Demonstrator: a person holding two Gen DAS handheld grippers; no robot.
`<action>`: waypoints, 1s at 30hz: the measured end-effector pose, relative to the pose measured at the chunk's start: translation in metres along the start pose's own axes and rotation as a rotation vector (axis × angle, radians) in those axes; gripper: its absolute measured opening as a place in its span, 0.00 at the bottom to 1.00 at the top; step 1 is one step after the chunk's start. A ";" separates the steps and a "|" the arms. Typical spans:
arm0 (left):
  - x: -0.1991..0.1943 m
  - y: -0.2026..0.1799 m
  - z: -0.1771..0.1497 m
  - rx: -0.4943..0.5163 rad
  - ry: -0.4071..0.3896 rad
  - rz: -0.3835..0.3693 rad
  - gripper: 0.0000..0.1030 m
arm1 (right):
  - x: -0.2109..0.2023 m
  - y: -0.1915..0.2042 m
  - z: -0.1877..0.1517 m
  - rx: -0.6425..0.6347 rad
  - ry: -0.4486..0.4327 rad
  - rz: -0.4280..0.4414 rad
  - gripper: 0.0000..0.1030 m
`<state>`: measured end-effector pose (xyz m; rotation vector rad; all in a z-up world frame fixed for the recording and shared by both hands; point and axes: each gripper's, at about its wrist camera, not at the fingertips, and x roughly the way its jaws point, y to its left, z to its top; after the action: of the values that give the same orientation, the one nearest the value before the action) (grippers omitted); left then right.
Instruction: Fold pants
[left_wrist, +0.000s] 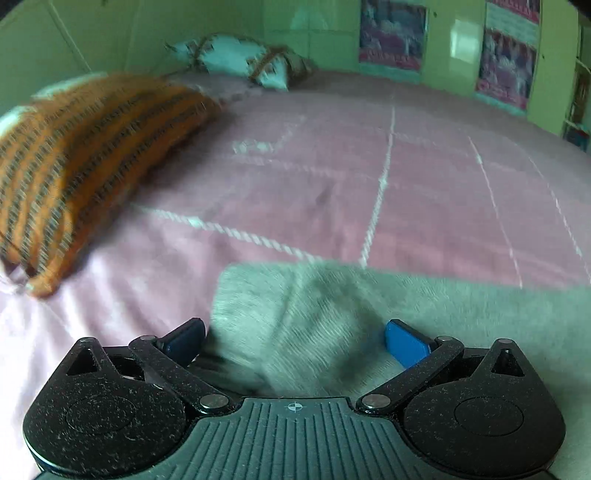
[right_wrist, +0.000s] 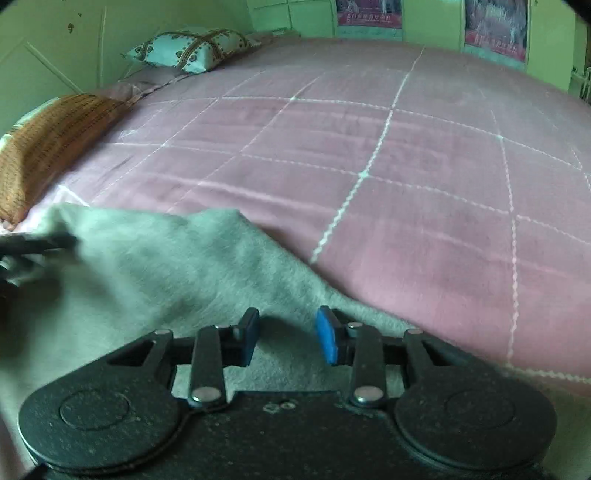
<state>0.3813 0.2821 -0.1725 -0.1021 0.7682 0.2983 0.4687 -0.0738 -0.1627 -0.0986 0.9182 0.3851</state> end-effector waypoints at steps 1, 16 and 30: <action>-0.005 0.000 0.004 0.005 -0.028 -0.013 1.00 | -0.005 0.003 0.006 0.013 -0.021 -0.009 0.26; -0.035 0.006 -0.020 -0.028 -0.091 -0.116 1.00 | -0.052 -0.009 -0.003 0.060 -0.183 0.014 0.39; -0.091 0.007 -0.056 0.038 -0.185 -0.027 1.00 | -0.244 -0.246 -0.172 0.742 -0.408 -0.212 0.36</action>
<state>0.2798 0.2571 -0.1492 -0.0479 0.5884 0.2637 0.2964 -0.4128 -0.0944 0.5426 0.5900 -0.1474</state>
